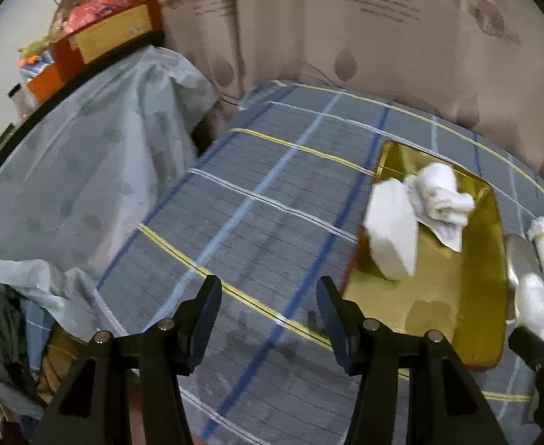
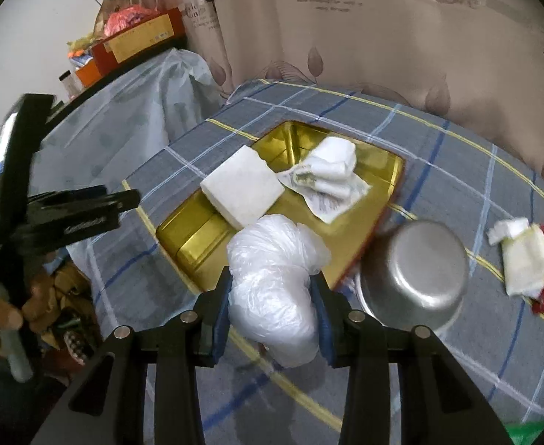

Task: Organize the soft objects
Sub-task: 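Carry the plastic-wrapped bundle over the gold tray with the right gripper, then lower the plastic-wrapped bundle into the tray and open the right gripper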

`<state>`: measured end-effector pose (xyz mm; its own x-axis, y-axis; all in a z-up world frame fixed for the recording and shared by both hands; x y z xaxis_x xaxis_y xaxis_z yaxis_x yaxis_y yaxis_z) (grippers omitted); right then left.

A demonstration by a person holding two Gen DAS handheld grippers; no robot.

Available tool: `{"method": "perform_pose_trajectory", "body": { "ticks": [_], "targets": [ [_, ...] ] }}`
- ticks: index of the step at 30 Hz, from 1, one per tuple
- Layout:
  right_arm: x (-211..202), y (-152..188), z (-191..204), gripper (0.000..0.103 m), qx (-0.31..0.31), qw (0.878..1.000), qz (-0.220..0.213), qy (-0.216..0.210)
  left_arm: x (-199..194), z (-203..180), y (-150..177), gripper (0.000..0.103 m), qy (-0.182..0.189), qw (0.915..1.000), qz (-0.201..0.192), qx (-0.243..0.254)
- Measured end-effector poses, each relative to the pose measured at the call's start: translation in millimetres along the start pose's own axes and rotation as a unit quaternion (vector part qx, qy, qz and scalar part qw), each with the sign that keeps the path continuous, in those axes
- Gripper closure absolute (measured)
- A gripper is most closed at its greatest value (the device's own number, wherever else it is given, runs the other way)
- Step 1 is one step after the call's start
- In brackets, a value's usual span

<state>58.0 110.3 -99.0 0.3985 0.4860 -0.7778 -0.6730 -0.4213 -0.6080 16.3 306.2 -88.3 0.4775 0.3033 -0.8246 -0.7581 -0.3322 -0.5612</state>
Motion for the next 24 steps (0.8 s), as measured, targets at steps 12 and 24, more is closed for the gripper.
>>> {"method": "perform_pose_trajectory", "body": {
  "ticks": [12,24],
  "targets": [
    [62,-25,10,0.066,-0.015,0.999,0.033,0.030,2,12,-3,0.049,0.003,0.9999,0.003,-0.010],
    [84,-19,11,0.056,-0.009,0.998,0.060,0.031,3,20,-4,0.049,0.004,0.9997,0.010,-0.024]
  ]
}}
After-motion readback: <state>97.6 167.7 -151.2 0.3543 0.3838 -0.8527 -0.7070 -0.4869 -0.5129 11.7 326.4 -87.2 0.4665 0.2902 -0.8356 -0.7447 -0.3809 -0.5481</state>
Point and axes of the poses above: each gripper's, at about its wrist camera, not at the fingertips, and x roughly the way its jaws point, z to its left, y to its underside, the point moved 7 cm from there along x, roughly the way its jaws point, and after that the axes turned 2 degrees about -x, right-handed, at the moved point
